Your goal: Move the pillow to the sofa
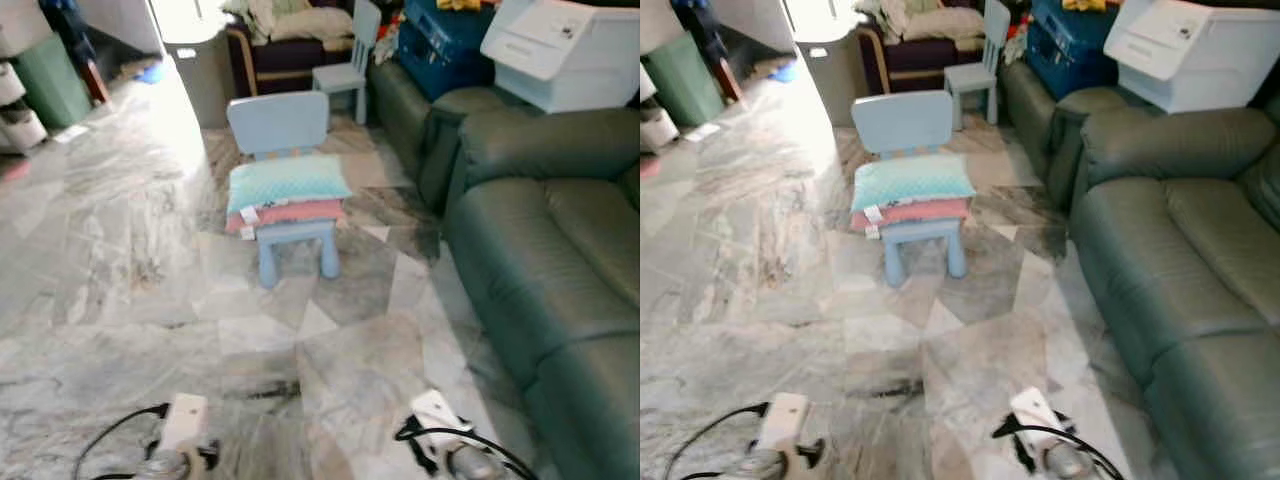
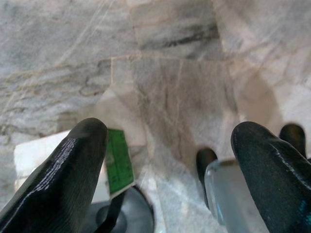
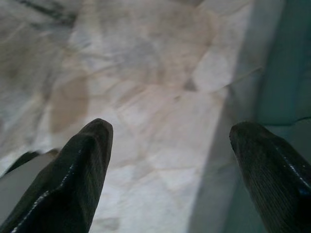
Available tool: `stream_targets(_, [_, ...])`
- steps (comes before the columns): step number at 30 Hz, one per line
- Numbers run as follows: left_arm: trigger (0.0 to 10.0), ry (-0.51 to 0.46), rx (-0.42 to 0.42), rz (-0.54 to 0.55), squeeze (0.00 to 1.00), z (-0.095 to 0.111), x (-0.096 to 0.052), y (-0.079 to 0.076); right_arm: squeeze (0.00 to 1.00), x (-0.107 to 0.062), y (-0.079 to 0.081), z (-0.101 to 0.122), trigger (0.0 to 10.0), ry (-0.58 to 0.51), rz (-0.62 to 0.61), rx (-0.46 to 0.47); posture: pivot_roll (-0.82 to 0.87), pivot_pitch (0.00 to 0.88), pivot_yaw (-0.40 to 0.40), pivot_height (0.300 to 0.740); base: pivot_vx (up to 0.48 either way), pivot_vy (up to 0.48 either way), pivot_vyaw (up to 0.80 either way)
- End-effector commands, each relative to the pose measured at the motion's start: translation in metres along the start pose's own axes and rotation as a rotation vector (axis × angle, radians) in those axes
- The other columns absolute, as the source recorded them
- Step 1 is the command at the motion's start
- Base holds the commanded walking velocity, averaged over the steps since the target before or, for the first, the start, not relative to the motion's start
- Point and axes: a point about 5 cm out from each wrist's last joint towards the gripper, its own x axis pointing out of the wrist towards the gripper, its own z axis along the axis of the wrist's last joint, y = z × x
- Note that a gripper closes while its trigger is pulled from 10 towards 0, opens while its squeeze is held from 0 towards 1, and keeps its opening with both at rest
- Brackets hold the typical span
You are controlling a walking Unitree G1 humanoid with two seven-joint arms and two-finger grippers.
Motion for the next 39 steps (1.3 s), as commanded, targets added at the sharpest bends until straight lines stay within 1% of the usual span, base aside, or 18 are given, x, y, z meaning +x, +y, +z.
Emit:
stream_targets(1, [10.0,0.012,0.007,0.031,0.0,-0.003,-0.001,0.014,0.0,0.003,0.01,0.014,10.0,-0.041,0.029,-0.016,0.0,0.048,0.029,0.74,0.45,0.0,0.0])
stream_targets(5, [10.0,0.016,0.004,0.029,0.0,-0.005,-0.001,0.013,0.0,0.005,0.015,0.025,10.0,-0.065,0.033,-0.013,-0.01,0.048,0.031,0.74,0.45,0.0,0.0])
stream_targets(8, [10.0,0.017,0.004,0.028,0.0,-0.005,-0.001,0.013,0.0,0.005,0.018,0.029,10.0,-0.074,0.034,-0.012,-0.01,0.049,0.033,0.74,0.45,0.0,0.0])
stream_targets(17, [10.0,0.019,-0.002,0.03,0.0,-0.004,-0.001,0.014,0.0,0.004,0.016,0.025,10.0,-0.075,0.032,-0.023,0.0,0.046,0.03,0.74,0.45,0.0,0.0])
stream_targets(28, [10.0,0.02,0.001,0.033,0.0,-0.004,-0.001,0.014,0.0,0.004,0.013,0.025,10.0,-0.074,0.033,-0.044,0.0,0.04,0.029,0.74,0.45,0.0,0.0])
stream_targets(39, [10.0,0.022,0.006,0.031,0.0,-0.005,-0.001,0.013,0.0,0.004,0.013,0.018,10.0,-0.046,0.034,-0.048,0.0,0.036,0.028,0.74,0.45,0.0,0.55])
